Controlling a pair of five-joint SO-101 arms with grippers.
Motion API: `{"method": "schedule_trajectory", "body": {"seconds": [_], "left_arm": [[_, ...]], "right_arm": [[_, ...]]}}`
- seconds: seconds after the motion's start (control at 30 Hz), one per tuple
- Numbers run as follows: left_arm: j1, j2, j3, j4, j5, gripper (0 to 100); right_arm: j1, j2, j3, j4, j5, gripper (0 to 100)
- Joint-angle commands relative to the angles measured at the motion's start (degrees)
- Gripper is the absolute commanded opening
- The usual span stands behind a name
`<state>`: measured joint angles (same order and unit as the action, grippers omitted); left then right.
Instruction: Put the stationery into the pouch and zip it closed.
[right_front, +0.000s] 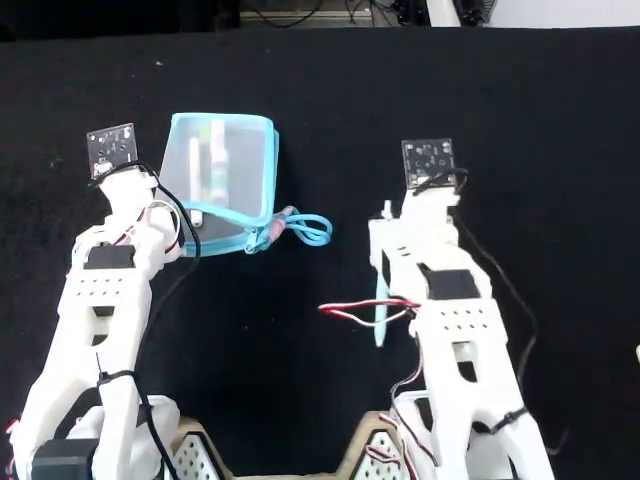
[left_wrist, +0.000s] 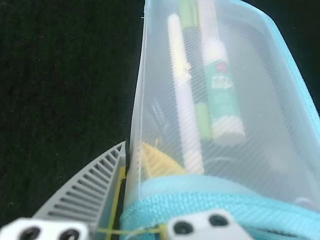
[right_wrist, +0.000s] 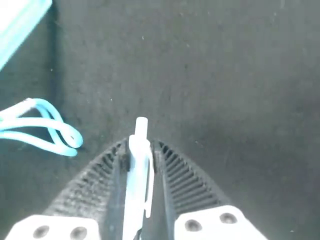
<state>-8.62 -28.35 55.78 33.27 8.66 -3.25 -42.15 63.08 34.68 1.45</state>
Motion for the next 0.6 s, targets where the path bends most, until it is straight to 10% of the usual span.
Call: {"method": "schedule_trajectory", "body": {"seconds": [0.0, 0.57], "left_arm": [[-1.2, 1.3, 3.1, -1.2, 0.5, 3], [-1.5, 1.3, 3.1, -1.0, 0.5, 3]], "right_arm": [[2.9, -2.2, -2.9, 1.1, 0.0, 1.1], [-12.9, -1.4, -9.1, -2.5, -0.4, 1.5]]}}
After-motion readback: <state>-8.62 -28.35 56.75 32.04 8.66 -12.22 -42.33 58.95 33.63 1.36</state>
